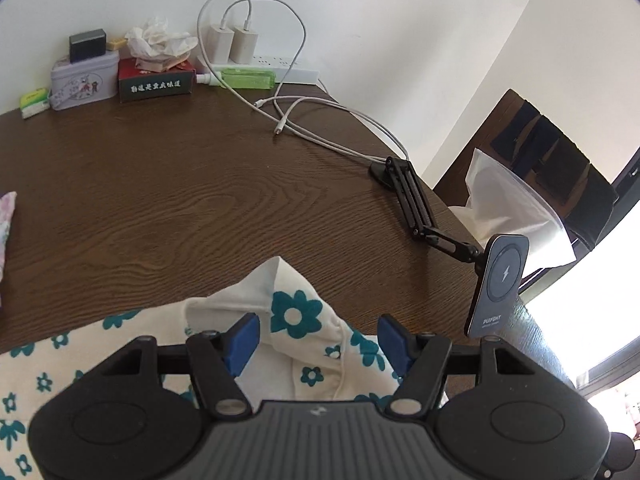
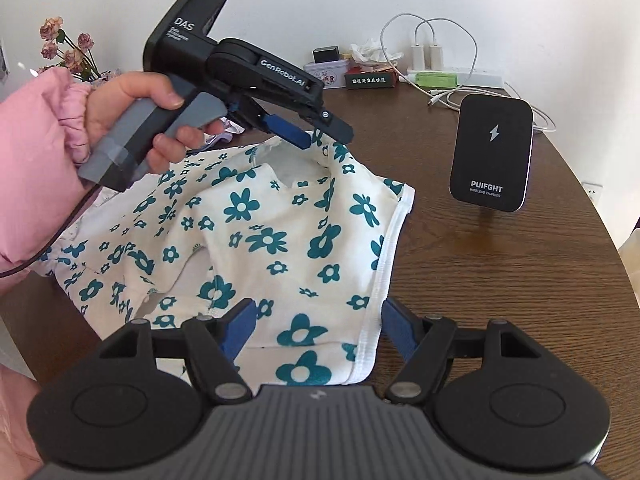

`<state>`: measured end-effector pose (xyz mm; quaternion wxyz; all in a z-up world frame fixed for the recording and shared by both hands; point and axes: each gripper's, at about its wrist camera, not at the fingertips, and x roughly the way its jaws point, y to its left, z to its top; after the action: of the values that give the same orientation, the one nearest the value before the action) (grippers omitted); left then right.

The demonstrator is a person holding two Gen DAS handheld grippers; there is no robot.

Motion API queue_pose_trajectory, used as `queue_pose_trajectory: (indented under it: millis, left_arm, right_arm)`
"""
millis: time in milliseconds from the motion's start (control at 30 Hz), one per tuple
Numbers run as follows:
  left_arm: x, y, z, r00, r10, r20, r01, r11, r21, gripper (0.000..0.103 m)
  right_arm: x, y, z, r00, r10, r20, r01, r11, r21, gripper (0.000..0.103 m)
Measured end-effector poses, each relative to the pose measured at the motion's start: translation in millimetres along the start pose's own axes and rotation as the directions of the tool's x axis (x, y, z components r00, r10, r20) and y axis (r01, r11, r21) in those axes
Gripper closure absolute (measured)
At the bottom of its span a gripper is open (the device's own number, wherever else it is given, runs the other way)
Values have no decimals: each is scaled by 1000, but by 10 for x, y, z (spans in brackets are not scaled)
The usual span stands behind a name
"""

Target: Fold clothes

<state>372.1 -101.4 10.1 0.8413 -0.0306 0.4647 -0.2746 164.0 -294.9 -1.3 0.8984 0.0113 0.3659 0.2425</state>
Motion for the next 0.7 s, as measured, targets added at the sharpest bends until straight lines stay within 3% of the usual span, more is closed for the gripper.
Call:
queue_pose_trajectory:
  millis: [33, 100, 133, 167, 400, 633, 700]
  left_arm:
    - [38, -10, 1, 1000, -4, -10, 4, 1000, 5, 51]
    - [102, -40, -4, 999, -20, -29, 21, 999, 25, 72]
    - [116, -58, -12, 999, -34, -30, 35, 999, 35, 91]
    - [119, -82, -18, 999, -43, -28, 45, 998, 49, 97]
    - [-65, -122, 129, 990, -70, 123, 63, 996, 60, 98]
    - [183, -92, 170, 993, -36, 112, 31, 998, 48, 96]
    - [240, -67, 161, 995, -21, 100, 18, 999, 29, 87]
  right_arm:
    - [11, 12, -3, 1000, 2, 1, -2, 1000, -6, 32]
    - [41, 45, -11, 1000, -7, 6, 7, 1000, -23, 32]
    - [60, 58, -12, 1000, -13, 10, 13, 999, -31, 32]
    - [80, 68, -11, 1000, -15, 14, 16, 999, -35, 32]
    - [181, 146, 32, 999, -5, 37, 7, 999, -45, 35]
    - [226, 217, 30, 997, -65, 35, 66, 997, -39, 35]
    - [198, 219, 22, 996, -77, 38, 79, 996, -35, 34]
